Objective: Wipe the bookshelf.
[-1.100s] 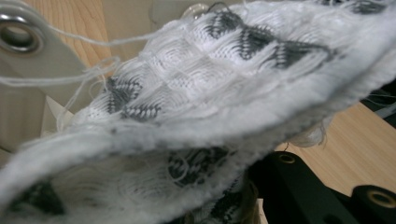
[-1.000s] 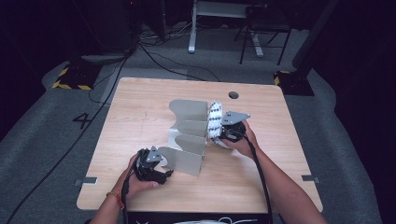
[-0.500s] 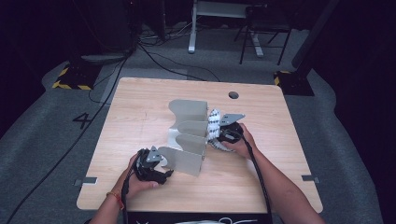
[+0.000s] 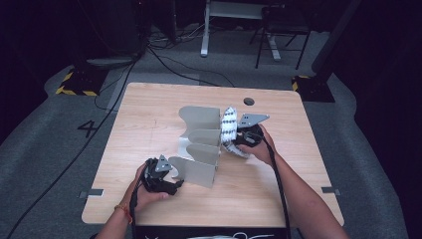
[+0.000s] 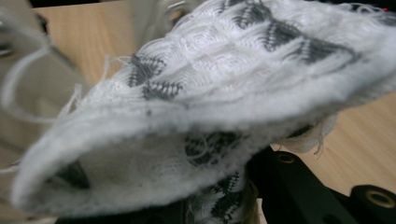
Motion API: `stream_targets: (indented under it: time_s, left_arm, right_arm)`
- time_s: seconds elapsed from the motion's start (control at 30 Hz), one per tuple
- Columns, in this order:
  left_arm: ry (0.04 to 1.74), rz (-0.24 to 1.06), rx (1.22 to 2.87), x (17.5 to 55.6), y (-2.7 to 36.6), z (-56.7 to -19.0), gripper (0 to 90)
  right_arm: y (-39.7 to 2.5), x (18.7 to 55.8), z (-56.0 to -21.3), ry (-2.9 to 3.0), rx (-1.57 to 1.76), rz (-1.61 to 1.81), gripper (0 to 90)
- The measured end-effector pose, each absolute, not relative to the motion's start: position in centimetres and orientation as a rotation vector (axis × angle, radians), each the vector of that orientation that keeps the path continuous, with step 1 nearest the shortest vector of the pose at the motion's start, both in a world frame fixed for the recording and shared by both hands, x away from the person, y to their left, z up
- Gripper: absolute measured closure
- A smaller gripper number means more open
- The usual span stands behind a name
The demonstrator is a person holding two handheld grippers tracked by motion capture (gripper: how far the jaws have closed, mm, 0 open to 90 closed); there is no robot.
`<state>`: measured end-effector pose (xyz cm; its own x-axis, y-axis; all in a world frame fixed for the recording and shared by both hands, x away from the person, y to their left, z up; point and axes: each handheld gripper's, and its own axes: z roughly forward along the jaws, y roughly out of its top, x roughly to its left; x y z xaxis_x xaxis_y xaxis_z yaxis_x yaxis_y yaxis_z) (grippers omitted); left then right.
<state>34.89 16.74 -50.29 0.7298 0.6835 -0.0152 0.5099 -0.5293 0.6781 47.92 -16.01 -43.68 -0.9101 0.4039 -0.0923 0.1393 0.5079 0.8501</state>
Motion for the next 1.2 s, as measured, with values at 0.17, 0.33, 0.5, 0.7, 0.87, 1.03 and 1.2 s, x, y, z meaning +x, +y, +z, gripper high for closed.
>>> stream_targets:
  time_s: [0.17, 0.33, 0.5, 0.7, 0.87, 1.03, 1.2]
  left_arm:
    - [0.95, 0.35, 2.247, 34.9, 17.1, -50.1, 14.3]
    - [0.969, 0.327, 2.183, 33.7, 17.8, -48.8, 22.2]
    - [0.92, 0.399, 2.143, 31.7, 17.3, -46.0, 22.2]
    - [0.919, 0.478, 2.024, 30.0, 17.3, -41.7, 22.1]
    - [0.885, 0.502, 1.939, 28.4, 17.0, -38.7, 22.0]
    - [0.797, 0.526, 1.903, 27.3, 15.2, -36.9, 25.4]
    - [0.714, 0.527, 1.887, 26.8, 13.3, -36.0, 28.9]
  right_arm:
    - [-16.0, 46.3, -43.9, 2.512, 0.375, 1.351, 75.8]
    - [-16.8, 45.3, -44.3, 2.523, 0.392, 1.337, 75.3]
    - [-17.5, 44.4, -44.7, 2.532, 0.389, 1.315, 75.1]
    - [-18.2, 43.4, -44.7, 2.535, 0.385, 1.329, 75.2]
    - [-18.4, 42.9, -44.8, 2.537, 0.388, 1.317, 75.2]
    - [-18.7, 42.7, -44.8, 2.532, 0.393, 1.304, 75.1]
    - [-19.1, 42.5, -44.7, 2.532, 0.405, 1.314, 74.6]
